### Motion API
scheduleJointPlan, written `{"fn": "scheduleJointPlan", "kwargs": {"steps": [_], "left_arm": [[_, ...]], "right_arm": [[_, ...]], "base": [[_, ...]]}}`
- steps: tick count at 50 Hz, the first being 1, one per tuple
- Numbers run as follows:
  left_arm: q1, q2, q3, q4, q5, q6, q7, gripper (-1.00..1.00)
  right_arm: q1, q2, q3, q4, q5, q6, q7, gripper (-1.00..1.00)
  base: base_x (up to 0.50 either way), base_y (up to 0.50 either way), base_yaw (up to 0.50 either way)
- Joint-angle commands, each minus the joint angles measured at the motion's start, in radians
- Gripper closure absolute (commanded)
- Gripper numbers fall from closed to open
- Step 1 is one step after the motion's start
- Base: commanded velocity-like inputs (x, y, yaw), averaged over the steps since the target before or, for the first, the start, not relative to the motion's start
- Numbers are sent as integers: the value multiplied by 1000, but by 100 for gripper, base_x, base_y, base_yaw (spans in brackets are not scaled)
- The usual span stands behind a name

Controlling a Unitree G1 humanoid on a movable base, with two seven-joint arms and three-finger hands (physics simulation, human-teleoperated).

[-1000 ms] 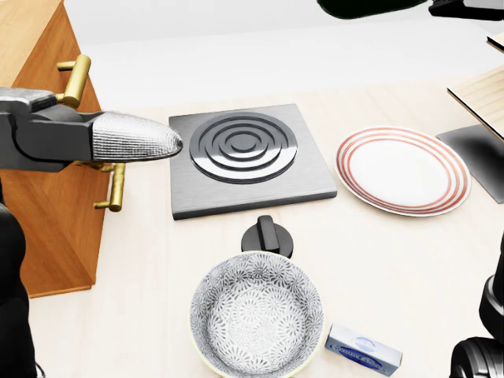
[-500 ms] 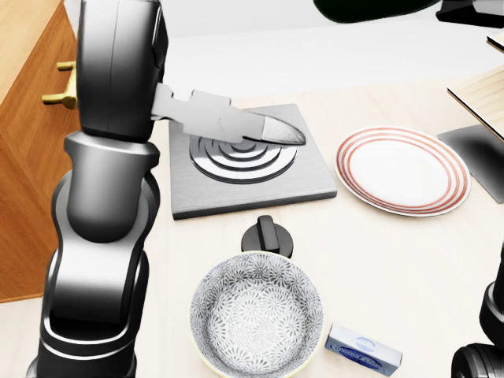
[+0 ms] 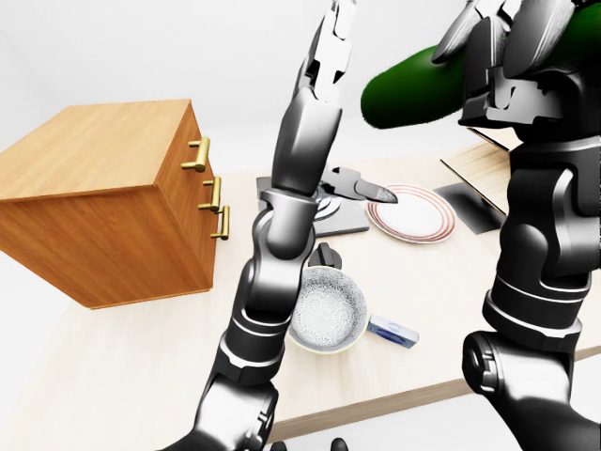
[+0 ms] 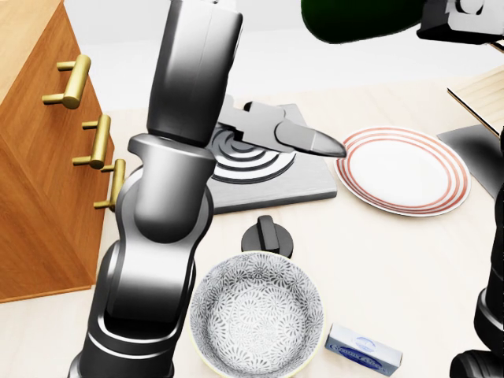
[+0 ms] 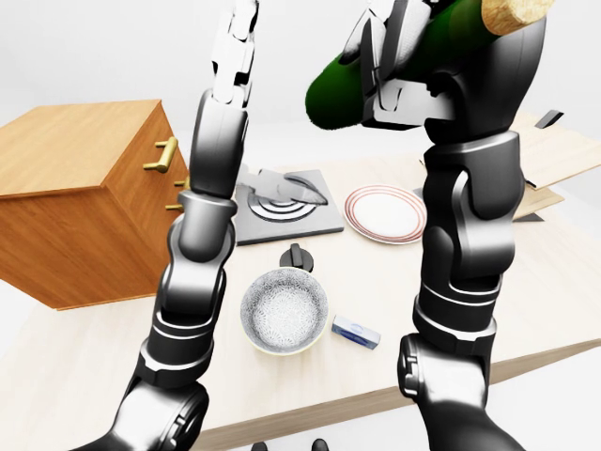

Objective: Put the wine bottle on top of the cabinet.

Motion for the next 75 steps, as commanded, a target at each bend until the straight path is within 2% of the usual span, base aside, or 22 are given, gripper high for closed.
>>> {"fn": "scheduleJointPlan", "kwargs": {"steps": [1,7,8,22,38,54,65,75], "left_arm": [[-17,-39,-8,51,58,0,14,-100],[-35,-43,3,102,55,0,37,-100],[-36,-39,-4,145,72,0,86,-100],[-113,-37,36,402,14,0,193,-100],[-184,-36,43,495,-33,0,225,-100],[-215,-46,35,441,-21,0,210,-100],[-253,-53,34,466,-18,0,216,-100],[-286,-65,42,592,-28,0,265,-100]], "right_arm": [[6,6,5,4,175,0,-84,100],[15,9,2,-10,178,0,-87,100],[17,10,0,-14,180,0,-88,100],[29,16,1,-30,186,0,-91,100],[45,9,-11,-52,202,0,-97,100],[52,12,-1,-38,195,0,-92,100],[60,19,-8,-74,203,0,-100,100],[60,25,-27,-107,232,0,-117,100]], "base": [[0,0,0],[0,0,0],[0,0,0],[0,0,0],[0,0,0],[0,0,0],[0,0,0],[0,0,0]]}}
